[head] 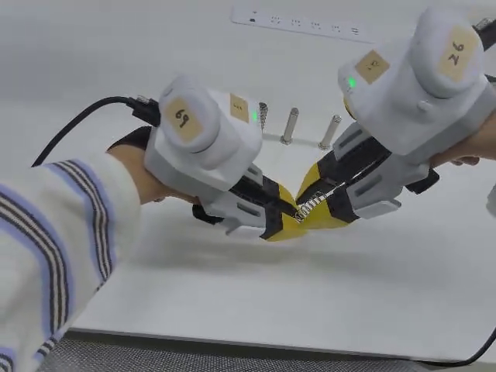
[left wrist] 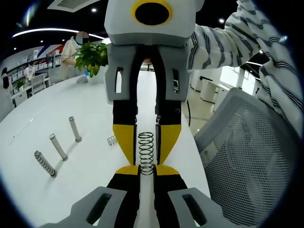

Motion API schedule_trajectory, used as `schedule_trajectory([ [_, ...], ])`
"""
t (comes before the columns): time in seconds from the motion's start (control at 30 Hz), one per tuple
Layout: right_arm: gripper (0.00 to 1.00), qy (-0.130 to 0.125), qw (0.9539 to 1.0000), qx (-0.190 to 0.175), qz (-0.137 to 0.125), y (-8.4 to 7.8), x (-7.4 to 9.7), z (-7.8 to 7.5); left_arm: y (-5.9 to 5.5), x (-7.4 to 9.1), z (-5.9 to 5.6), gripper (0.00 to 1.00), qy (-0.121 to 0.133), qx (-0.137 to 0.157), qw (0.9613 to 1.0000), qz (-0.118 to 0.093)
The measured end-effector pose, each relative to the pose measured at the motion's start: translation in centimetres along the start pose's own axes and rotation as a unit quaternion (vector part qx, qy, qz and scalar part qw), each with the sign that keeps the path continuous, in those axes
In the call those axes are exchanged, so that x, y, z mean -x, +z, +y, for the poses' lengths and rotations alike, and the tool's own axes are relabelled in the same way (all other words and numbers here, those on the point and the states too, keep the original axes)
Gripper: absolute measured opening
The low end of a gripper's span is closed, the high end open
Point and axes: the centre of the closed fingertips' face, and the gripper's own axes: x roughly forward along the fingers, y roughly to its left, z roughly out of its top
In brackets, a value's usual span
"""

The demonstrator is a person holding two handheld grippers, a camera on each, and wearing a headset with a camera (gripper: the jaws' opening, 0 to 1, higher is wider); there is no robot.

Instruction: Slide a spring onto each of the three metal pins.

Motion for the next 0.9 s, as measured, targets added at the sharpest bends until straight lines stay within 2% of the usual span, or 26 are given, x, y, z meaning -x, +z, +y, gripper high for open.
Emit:
schedule_trajectory([
  [0.2, 0.09, 0.000, 1.0000, 0.000, 0.005, 0.0, -0.2, 0.0, -0.2, 0.3, 0.0, 0.02, 0.004, 0.005, 1.0000, -0.002],
  [0.57, 0.08, -0.002, 0.9999, 0.004, 0.015, 0.4, -0.5, -0.4, -0.6, 1.0, 0.5, 0.02, 0.018, 0.004, 0.9998, 0.001],
  [0.67, 0.08, -0.004, 0.9999, -0.001, 0.017, 0.5, -0.6, -0.5, -0.6, 1.0, 0.6, 0.02, 0.023, -0.004, 0.9997, 0.004],
  [0.9, 0.08, -0.010, 0.9995, -0.027, 0.017, 0.5, -0.5, -0.9, -0.6, 1.1, 0.8, 0.02, 0.030, 0.000, 0.9995, -0.001],
])
